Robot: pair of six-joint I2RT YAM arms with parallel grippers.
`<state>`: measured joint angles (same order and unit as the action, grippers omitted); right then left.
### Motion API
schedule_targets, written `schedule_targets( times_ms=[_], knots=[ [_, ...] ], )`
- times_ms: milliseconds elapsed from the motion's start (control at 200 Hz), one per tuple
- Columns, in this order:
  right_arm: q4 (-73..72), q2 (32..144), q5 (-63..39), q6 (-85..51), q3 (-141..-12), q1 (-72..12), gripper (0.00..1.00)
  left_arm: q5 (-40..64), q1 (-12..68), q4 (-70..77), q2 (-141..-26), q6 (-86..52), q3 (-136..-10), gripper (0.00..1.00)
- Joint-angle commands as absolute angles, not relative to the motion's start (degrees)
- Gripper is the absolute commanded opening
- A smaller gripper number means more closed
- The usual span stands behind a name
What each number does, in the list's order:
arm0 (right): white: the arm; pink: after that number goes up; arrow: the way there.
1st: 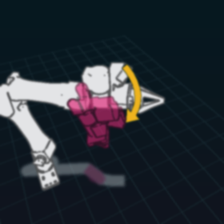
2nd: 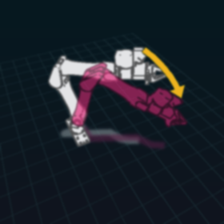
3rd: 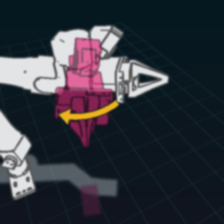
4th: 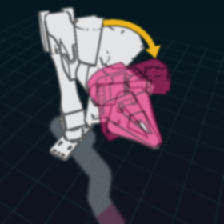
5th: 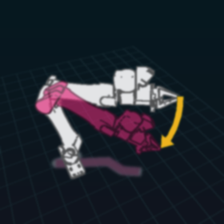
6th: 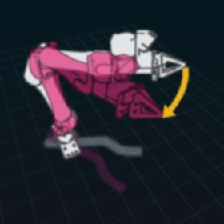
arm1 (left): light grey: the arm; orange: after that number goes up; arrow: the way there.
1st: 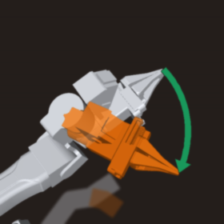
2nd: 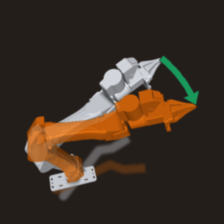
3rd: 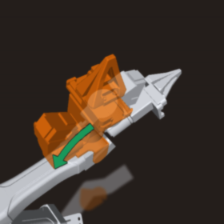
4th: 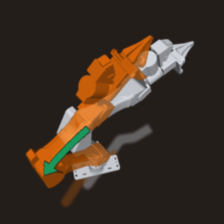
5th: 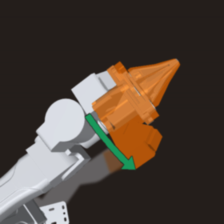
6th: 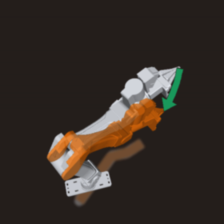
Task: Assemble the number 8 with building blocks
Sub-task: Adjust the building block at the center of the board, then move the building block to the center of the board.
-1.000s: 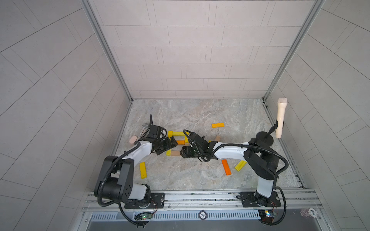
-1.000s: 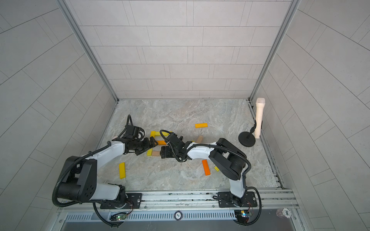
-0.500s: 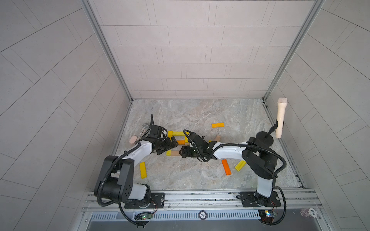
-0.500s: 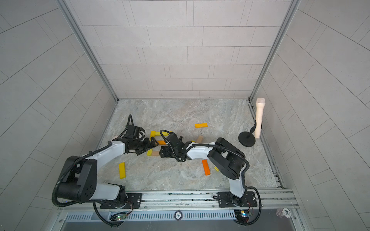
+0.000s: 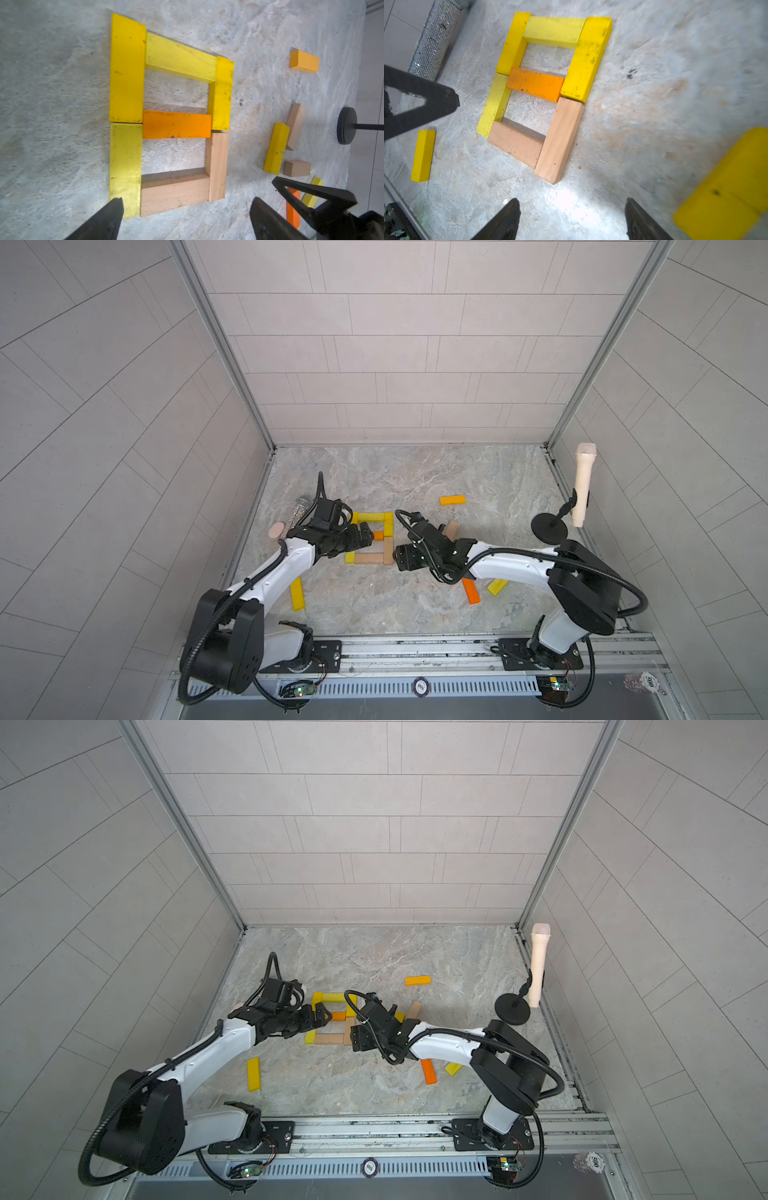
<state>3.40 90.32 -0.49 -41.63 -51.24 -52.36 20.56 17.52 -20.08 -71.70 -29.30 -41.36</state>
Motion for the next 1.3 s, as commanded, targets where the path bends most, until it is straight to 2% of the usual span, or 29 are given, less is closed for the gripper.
schedule_targets(
  times_ms=[0, 150, 335, 505, 695, 901, 1021, 1196, 1296],
  knots=[
    [9.20, 84.55, 6.98, -36.55, -48.03, -51.73, 0.80, 16.08, 21.02, -19.76, -70.40, -27.57, -43.52, 1.00],
    [12.80, 76.51, 12.81, -34.98, -43.15, -49.89, 0.78, 12.26, 26.51, -19.50, -73.15, -26.81, -46.99, 1.00],
    [15.29, 67.54, 12.80, -34.90, -37.45, -44.55, 0.77, 9.63, 31.08, -19.51, -79.66, -27.61, -52.38, 1.00],
    [17.49, 64.71, 10.95, -34.41, -36.14, -41.51, 0.74, 8.71, 33.51, -20.06, -85.09, -28.42, -57.07, 0.98],
    [17.76, 68.16, 8.23, -35.47, -38.02, -40.78, 0.70, 9.20, 34.03, -18.68, -85.06, -27.26, -58.06, 0.98],
    [16.17, 72.97, 6.74, -39.08, -39.89, -40.87, 0.68, 9.94, 34.01, -17.36, -80.56, -22.39, -56.87, 1.00],
    [16.08, 75.66, 7.60, -41.96, -41.63, -42.04, 0.63, 8.58, 33.93, -15.57, -77.44, -20.51, -57.00, 1.00],
    [17.41, 80.53, 10.43, -47.07, -45.00, -44.78, 0.57, 7.67, 33.16, -21.13, -77.13, -13.04, -65.93, 1.00],
    [17.22, 83.25, 10.91, -49.74, -46.50, -46.08, 0.56, 7.61, 32.83, -24.16, -79.18, -6.22, -71.77, 1.00]
  ],
)
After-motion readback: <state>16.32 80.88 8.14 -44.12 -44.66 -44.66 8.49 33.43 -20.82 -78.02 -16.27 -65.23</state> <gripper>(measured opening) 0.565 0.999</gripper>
